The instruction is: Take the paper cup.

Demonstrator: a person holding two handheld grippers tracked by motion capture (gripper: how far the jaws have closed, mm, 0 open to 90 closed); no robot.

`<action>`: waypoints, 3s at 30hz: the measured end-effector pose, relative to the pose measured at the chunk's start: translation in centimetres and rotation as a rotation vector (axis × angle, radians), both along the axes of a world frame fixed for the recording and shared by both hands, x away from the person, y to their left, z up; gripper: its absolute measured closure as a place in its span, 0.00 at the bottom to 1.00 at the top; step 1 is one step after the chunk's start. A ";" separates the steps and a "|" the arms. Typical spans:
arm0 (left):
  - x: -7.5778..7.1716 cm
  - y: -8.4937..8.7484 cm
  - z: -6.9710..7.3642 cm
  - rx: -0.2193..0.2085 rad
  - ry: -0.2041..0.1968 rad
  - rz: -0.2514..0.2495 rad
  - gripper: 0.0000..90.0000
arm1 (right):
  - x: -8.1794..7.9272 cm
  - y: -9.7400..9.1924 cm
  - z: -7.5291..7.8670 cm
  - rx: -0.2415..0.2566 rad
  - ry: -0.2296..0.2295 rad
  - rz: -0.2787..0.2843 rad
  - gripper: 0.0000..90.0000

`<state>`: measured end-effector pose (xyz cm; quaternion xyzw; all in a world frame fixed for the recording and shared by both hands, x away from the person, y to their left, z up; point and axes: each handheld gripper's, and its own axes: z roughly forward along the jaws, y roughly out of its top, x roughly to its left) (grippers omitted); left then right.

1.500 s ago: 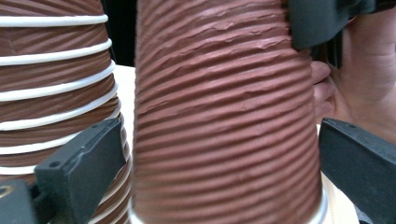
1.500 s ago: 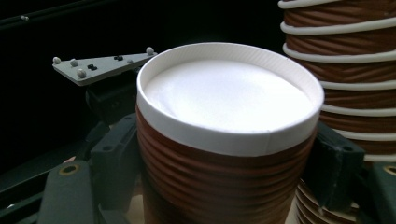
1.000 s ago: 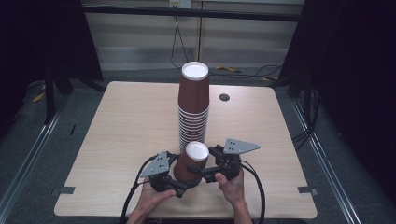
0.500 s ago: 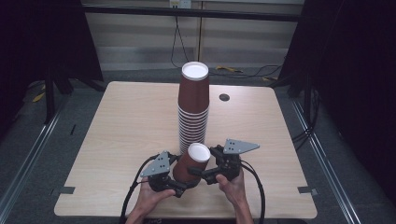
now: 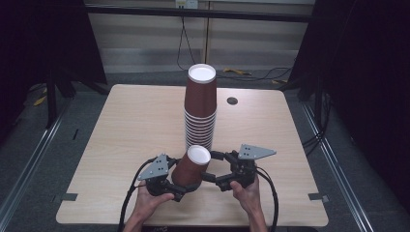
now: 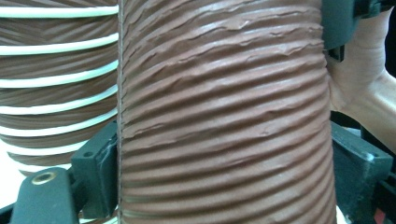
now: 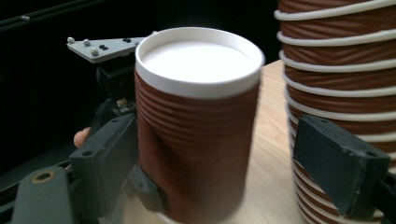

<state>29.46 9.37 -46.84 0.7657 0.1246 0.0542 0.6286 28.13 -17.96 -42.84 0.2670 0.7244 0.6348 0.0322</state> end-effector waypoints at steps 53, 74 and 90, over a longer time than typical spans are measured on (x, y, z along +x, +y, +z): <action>0.9 -1.0 2.9 0.375 -0.074 -0.075 0.16 | 0.3 -1.5 0.4 -0.369 0.052 0.075 0.17; 1.3 -2.1 3.2 0.540 -0.105 -0.119 0.16 | 0.9 0.1 0.6 -0.543 0.049 0.128 0.17; 1.4 -2.9 3.1 0.659 -0.109 -0.160 0.16 | 1.4 1.1 0.9 -0.585 0.037 0.225 0.15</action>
